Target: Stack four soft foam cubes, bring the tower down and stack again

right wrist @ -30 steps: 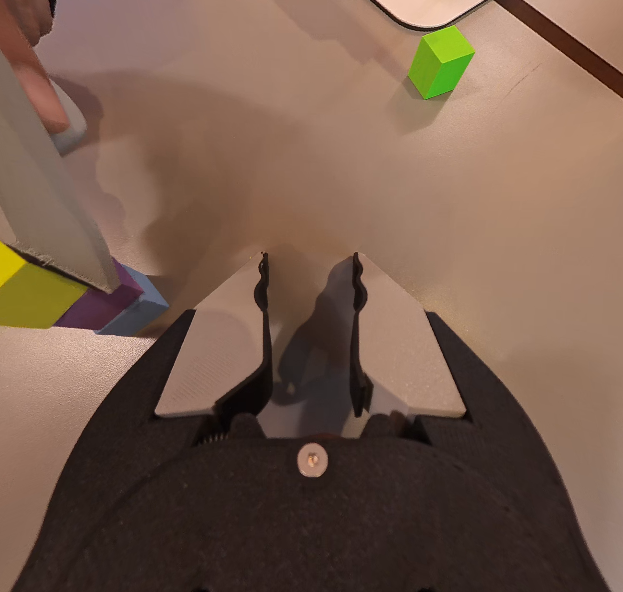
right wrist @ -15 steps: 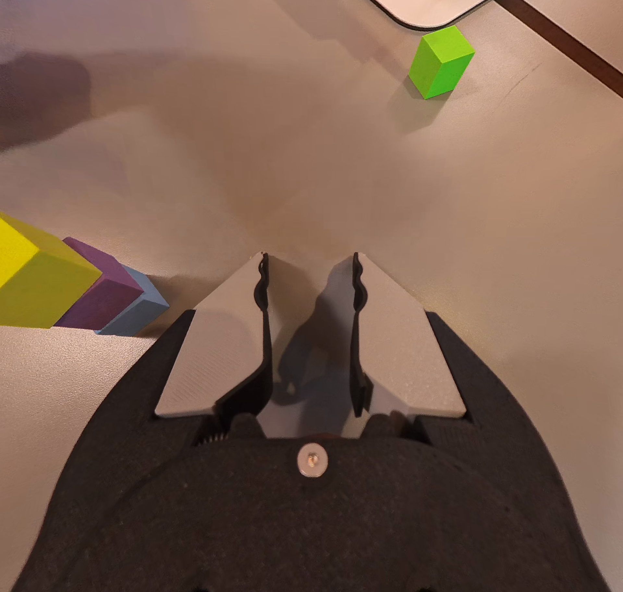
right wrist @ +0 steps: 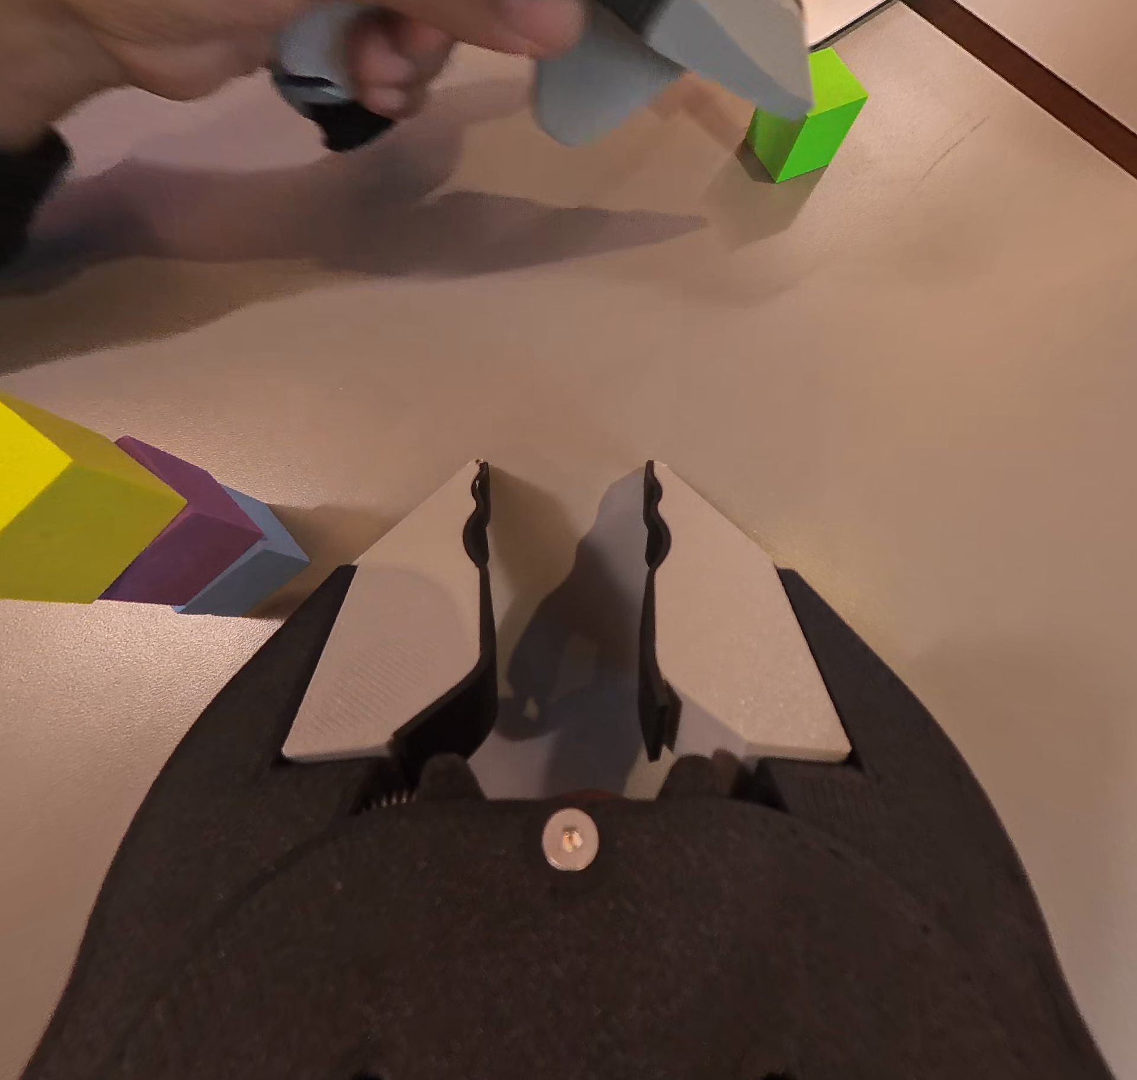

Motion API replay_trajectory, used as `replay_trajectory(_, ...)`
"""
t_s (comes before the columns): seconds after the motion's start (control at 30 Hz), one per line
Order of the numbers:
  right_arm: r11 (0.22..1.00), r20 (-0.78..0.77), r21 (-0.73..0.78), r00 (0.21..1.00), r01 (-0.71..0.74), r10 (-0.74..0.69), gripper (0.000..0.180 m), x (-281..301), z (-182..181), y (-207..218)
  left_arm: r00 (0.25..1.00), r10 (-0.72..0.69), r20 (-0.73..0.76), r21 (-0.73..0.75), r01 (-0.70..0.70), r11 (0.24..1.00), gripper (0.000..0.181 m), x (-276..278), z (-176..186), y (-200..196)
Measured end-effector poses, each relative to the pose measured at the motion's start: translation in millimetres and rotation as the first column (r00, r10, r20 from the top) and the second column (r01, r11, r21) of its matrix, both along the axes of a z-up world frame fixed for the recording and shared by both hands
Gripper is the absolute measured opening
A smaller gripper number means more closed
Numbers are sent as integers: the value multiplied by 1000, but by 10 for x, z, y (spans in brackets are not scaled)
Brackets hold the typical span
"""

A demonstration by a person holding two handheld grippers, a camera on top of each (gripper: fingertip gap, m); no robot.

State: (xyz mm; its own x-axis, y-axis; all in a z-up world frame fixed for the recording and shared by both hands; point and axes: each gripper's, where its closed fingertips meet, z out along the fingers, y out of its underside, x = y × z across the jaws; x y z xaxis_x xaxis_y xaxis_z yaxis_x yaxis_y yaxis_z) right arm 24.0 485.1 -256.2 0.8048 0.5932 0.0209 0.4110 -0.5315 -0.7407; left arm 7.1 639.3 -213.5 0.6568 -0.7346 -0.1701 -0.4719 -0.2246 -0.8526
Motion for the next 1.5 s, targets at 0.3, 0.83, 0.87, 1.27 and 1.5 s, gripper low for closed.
replay_trajectory(0.3, 1000, -1, -1, 1000, -2, 2, 49, -15, 0, 11, 984, -65, -164, -96, 49, 994, 31, 172, -371, 127)
replay_trajectory(0.83, 999, -67, -32, 998, -1, -1, 45, 28, 25, 4, 678, -732, -65, -57, 730, 681, 29, -41, 844, -1757)
replay_trajectory(0.87, 1000, -63, -30, 998, -1, -1, 45, 27, 23, 4, 660, -747, -83, -71, 744, 665, 30, -74, 830, -1857)
replay_trajectory(1.27, 1000, -16, -7, 1000, -7, 7, 47, 19, 6, 1, 566, -811, -145, -142, 800, 584, 30, -230, 756, -2216)
replay_trajectory(1.5, 1000, -7, -3, 1000, -6, 6, 47, 21, 3, 2, 531, -823, -203, -187, 804, 565, 30, -291, 597, -2313)
